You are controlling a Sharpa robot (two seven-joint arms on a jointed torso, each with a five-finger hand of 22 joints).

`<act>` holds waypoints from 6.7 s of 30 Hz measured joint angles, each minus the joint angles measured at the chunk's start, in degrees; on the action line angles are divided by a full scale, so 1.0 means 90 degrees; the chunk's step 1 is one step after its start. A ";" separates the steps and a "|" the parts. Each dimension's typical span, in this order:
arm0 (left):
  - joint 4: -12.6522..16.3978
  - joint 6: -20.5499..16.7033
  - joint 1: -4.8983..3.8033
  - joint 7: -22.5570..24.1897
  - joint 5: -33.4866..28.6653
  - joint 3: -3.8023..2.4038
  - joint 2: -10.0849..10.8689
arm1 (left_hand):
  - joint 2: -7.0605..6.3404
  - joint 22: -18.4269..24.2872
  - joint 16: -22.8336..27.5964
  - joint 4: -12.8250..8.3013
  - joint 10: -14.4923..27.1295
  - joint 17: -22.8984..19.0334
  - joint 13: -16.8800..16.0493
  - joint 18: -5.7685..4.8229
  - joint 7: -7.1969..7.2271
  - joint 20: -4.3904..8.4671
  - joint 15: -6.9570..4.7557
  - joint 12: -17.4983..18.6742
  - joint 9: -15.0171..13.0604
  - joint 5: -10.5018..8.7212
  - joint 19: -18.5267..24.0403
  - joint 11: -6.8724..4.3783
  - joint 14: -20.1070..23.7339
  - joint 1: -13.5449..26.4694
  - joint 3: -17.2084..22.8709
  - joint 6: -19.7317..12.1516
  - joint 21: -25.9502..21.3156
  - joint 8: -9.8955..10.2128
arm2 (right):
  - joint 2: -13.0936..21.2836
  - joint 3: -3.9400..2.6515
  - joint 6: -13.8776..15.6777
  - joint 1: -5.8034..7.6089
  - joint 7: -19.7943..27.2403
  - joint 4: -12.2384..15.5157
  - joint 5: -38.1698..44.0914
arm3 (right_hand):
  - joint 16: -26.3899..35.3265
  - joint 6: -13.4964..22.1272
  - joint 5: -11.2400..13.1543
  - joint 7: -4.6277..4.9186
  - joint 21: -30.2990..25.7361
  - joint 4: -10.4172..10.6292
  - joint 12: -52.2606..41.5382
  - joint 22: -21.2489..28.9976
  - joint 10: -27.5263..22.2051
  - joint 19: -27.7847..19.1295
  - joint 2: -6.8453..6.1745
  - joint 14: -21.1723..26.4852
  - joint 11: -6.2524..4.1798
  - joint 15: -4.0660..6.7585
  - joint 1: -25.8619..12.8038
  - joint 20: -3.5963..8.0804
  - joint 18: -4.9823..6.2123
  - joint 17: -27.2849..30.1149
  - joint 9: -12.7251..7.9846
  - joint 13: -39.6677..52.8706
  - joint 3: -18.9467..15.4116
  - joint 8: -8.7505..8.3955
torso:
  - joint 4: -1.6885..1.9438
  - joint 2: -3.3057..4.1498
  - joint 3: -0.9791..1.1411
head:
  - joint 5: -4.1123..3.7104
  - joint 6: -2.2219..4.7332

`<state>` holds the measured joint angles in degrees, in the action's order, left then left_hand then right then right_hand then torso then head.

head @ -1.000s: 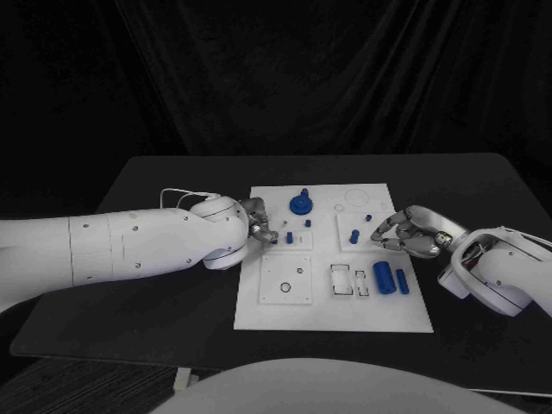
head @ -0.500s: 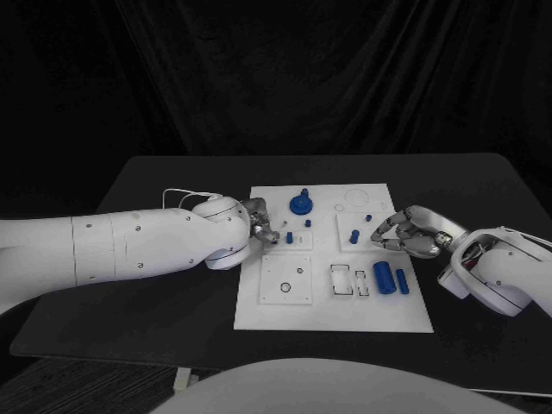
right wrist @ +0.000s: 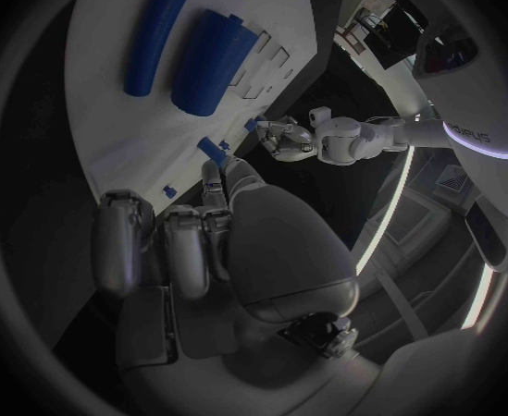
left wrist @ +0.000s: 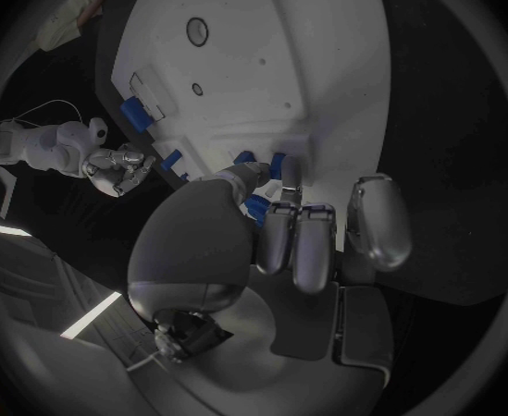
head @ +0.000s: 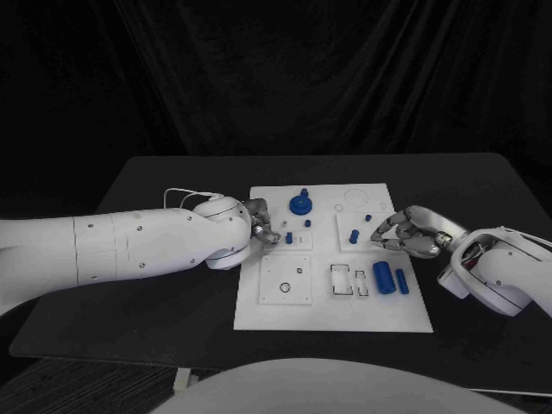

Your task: Assemble the parts on the task board

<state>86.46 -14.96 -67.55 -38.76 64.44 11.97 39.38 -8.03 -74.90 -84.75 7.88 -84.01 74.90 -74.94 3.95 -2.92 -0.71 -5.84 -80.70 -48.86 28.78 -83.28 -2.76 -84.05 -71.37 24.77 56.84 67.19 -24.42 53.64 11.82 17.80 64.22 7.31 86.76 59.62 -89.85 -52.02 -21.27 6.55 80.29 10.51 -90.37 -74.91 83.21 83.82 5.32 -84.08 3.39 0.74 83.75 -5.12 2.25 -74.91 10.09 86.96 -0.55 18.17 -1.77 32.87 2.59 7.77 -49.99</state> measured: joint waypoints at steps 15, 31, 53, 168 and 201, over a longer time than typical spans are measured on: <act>-0.0037 0.0123 0.0003 -0.0019 0.0003 0.0012 -0.0020 | 0.0068 0.0000 0.0025 0.0534 -0.0003 0.0000 0.0000 0.0000 0.0135 0.0000 0.0000 0.0031 0.0071 -0.1091 0.0000 -0.0045 0.0000 0.0471 -0.0285 -0.0470 -0.0098 -0.0222 | 0.0000 0.0000 0.0000 -0.0009 0.0001 0.0001 0.0000 | 0.0000 0.0000 -0.0011 0.0000 0.0000 -0.0018 0.0000 0.0001 0.0000 0.0000 -0.0012 0.0000 0.0000 0.0000 0.0012 0.0000 0.0000 0.0000 0.0001 -0.0001 0.0019 0.0000 | 0.0000 0.0001 0.0001 | -0.0003 0.0000; -0.0035 0.0208 -0.0003 -0.0023 -0.0071 -0.0007 -0.0012 | 0.0135 0.0000 0.0050 0.0926 -0.0011 0.0000 0.0000 0.0000 -0.0006 -0.0024 0.0048 0.0074 0.0057 -0.1218 0.0024 0.0034 0.0001 0.0569 -0.0679 -0.0869 -0.0205 -0.0257 | 0.0007 0.0000 -0.0001 -0.0015 0.0002 0.0004 0.0000 | 0.0000 0.0000 -0.0147 0.0000 -0.0024 -0.0053 0.0000 -0.0001 0.0000 0.0000 -0.0011 0.0000 0.0000 0.0000 0.0038 0.0000 0.0000 0.0000 0.0004 -0.0007 0.0053 0.0000 | 0.0002 0.0000 0.0001 | -0.0004 0.0000; 0.0000 0.0254 -0.0002 -0.0021 -0.0137 0.0005 0.0018 | 0.0160 0.0000 0.0050 0.0976 0.0018 0.0000 0.0000 0.0000 0.0030 -0.0093 0.0093 0.0074 0.0021 -0.1389 0.0047 0.0096 0.0000 0.0695 -0.1175 -0.1017 -0.0309 -0.0899 | -0.0013 0.0000 -0.0020 -0.0033 0.0002 -0.0024 0.0000 | 0.0000 0.0000 -0.0324 0.0000 -0.0024 -0.0106 0.0022 -0.0002 0.0000 0.0000 0.0013 0.0013 0.0000 0.0013 0.0062 0.0000 0.0000 0.0000 0.0003 0.0001 0.0070 0.0000 | 0.0001 0.0001 0.0001 | 0.0001 0.0000; -0.1561 0.0147 -0.0785 0.5784 0.4041 0.0025 -0.0767 | -0.0377 -0.0004 0.2100 0.0856 0.3623 -0.1777 0.7049 -0.0004 0.0323 -0.0055 0.0046 0.7471 0.3936 -0.2617 -0.0077 0.0118 0.0135 -0.2084 -0.1095 -0.0166 0.0992 0.1918 | 0.0386 -0.0001 0.0917 0.0255 0.0964 0.0719 -0.0151 | 0.0000 -0.0205 0.0229 -0.0115 0.0317 0.0352 -0.0001 0.0000 -0.0041 0.0024 0.0003 0.0004 -0.0050 0.0100 -0.0269 0.0024 0.0000 0.0000 0.0038 -0.0197 -0.0035 0.0076 | 0.0021 0.0022 -0.0049 | -0.0082 0.0000; -0.2348 0.0074 -0.0628 0.6036 0.4576 0.0024 -0.1284 | -0.0376 -0.0002 0.2071 0.0915 0.3227 -0.2095 0.7269 -0.0002 0.0268 -0.0056 0.0068 0.7496 0.4038 -0.2618 -0.0078 0.0137 0.0252 -0.2107 -0.0966 0.0111 0.0988 0.1900 | 0.0226 -0.0001 0.0760 0.0253 0.0978 0.0523 -0.0177 | 0.0000 -0.0205 0.0229 -0.0115 0.0317 0.0352 -0.0001 0.0001 -0.0039 0.0023 0.0002 0.0004 -0.0051 0.0099 -0.0269 0.0024 0.0000 0.0000 0.0037 -0.0197 -0.0035 0.0076 | 0.0054 0.0104 -0.0136 | -0.0099 0.0000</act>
<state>65.33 -14.29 -73.19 15.56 105.62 12.18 27.83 -11.41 -74.92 -66.11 16.12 -54.97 56.05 -9.52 3.93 -0.51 -1.22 -5.22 -13.24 -12.51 5.21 -83.98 -1.53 -81.78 -90.34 16.08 57.84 76.09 -7.32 55.67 11.82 24.64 66.50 16.11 91.47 58.03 -89.85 -53.86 -19.21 5.52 83.15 13.68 -90.38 -74.90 82.85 84.03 5.34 -84.04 2.93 1.64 81.33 -4.90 2.25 -74.91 10.43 85.19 -0.86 18.85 -1.29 33.81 1.36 6.88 -49.99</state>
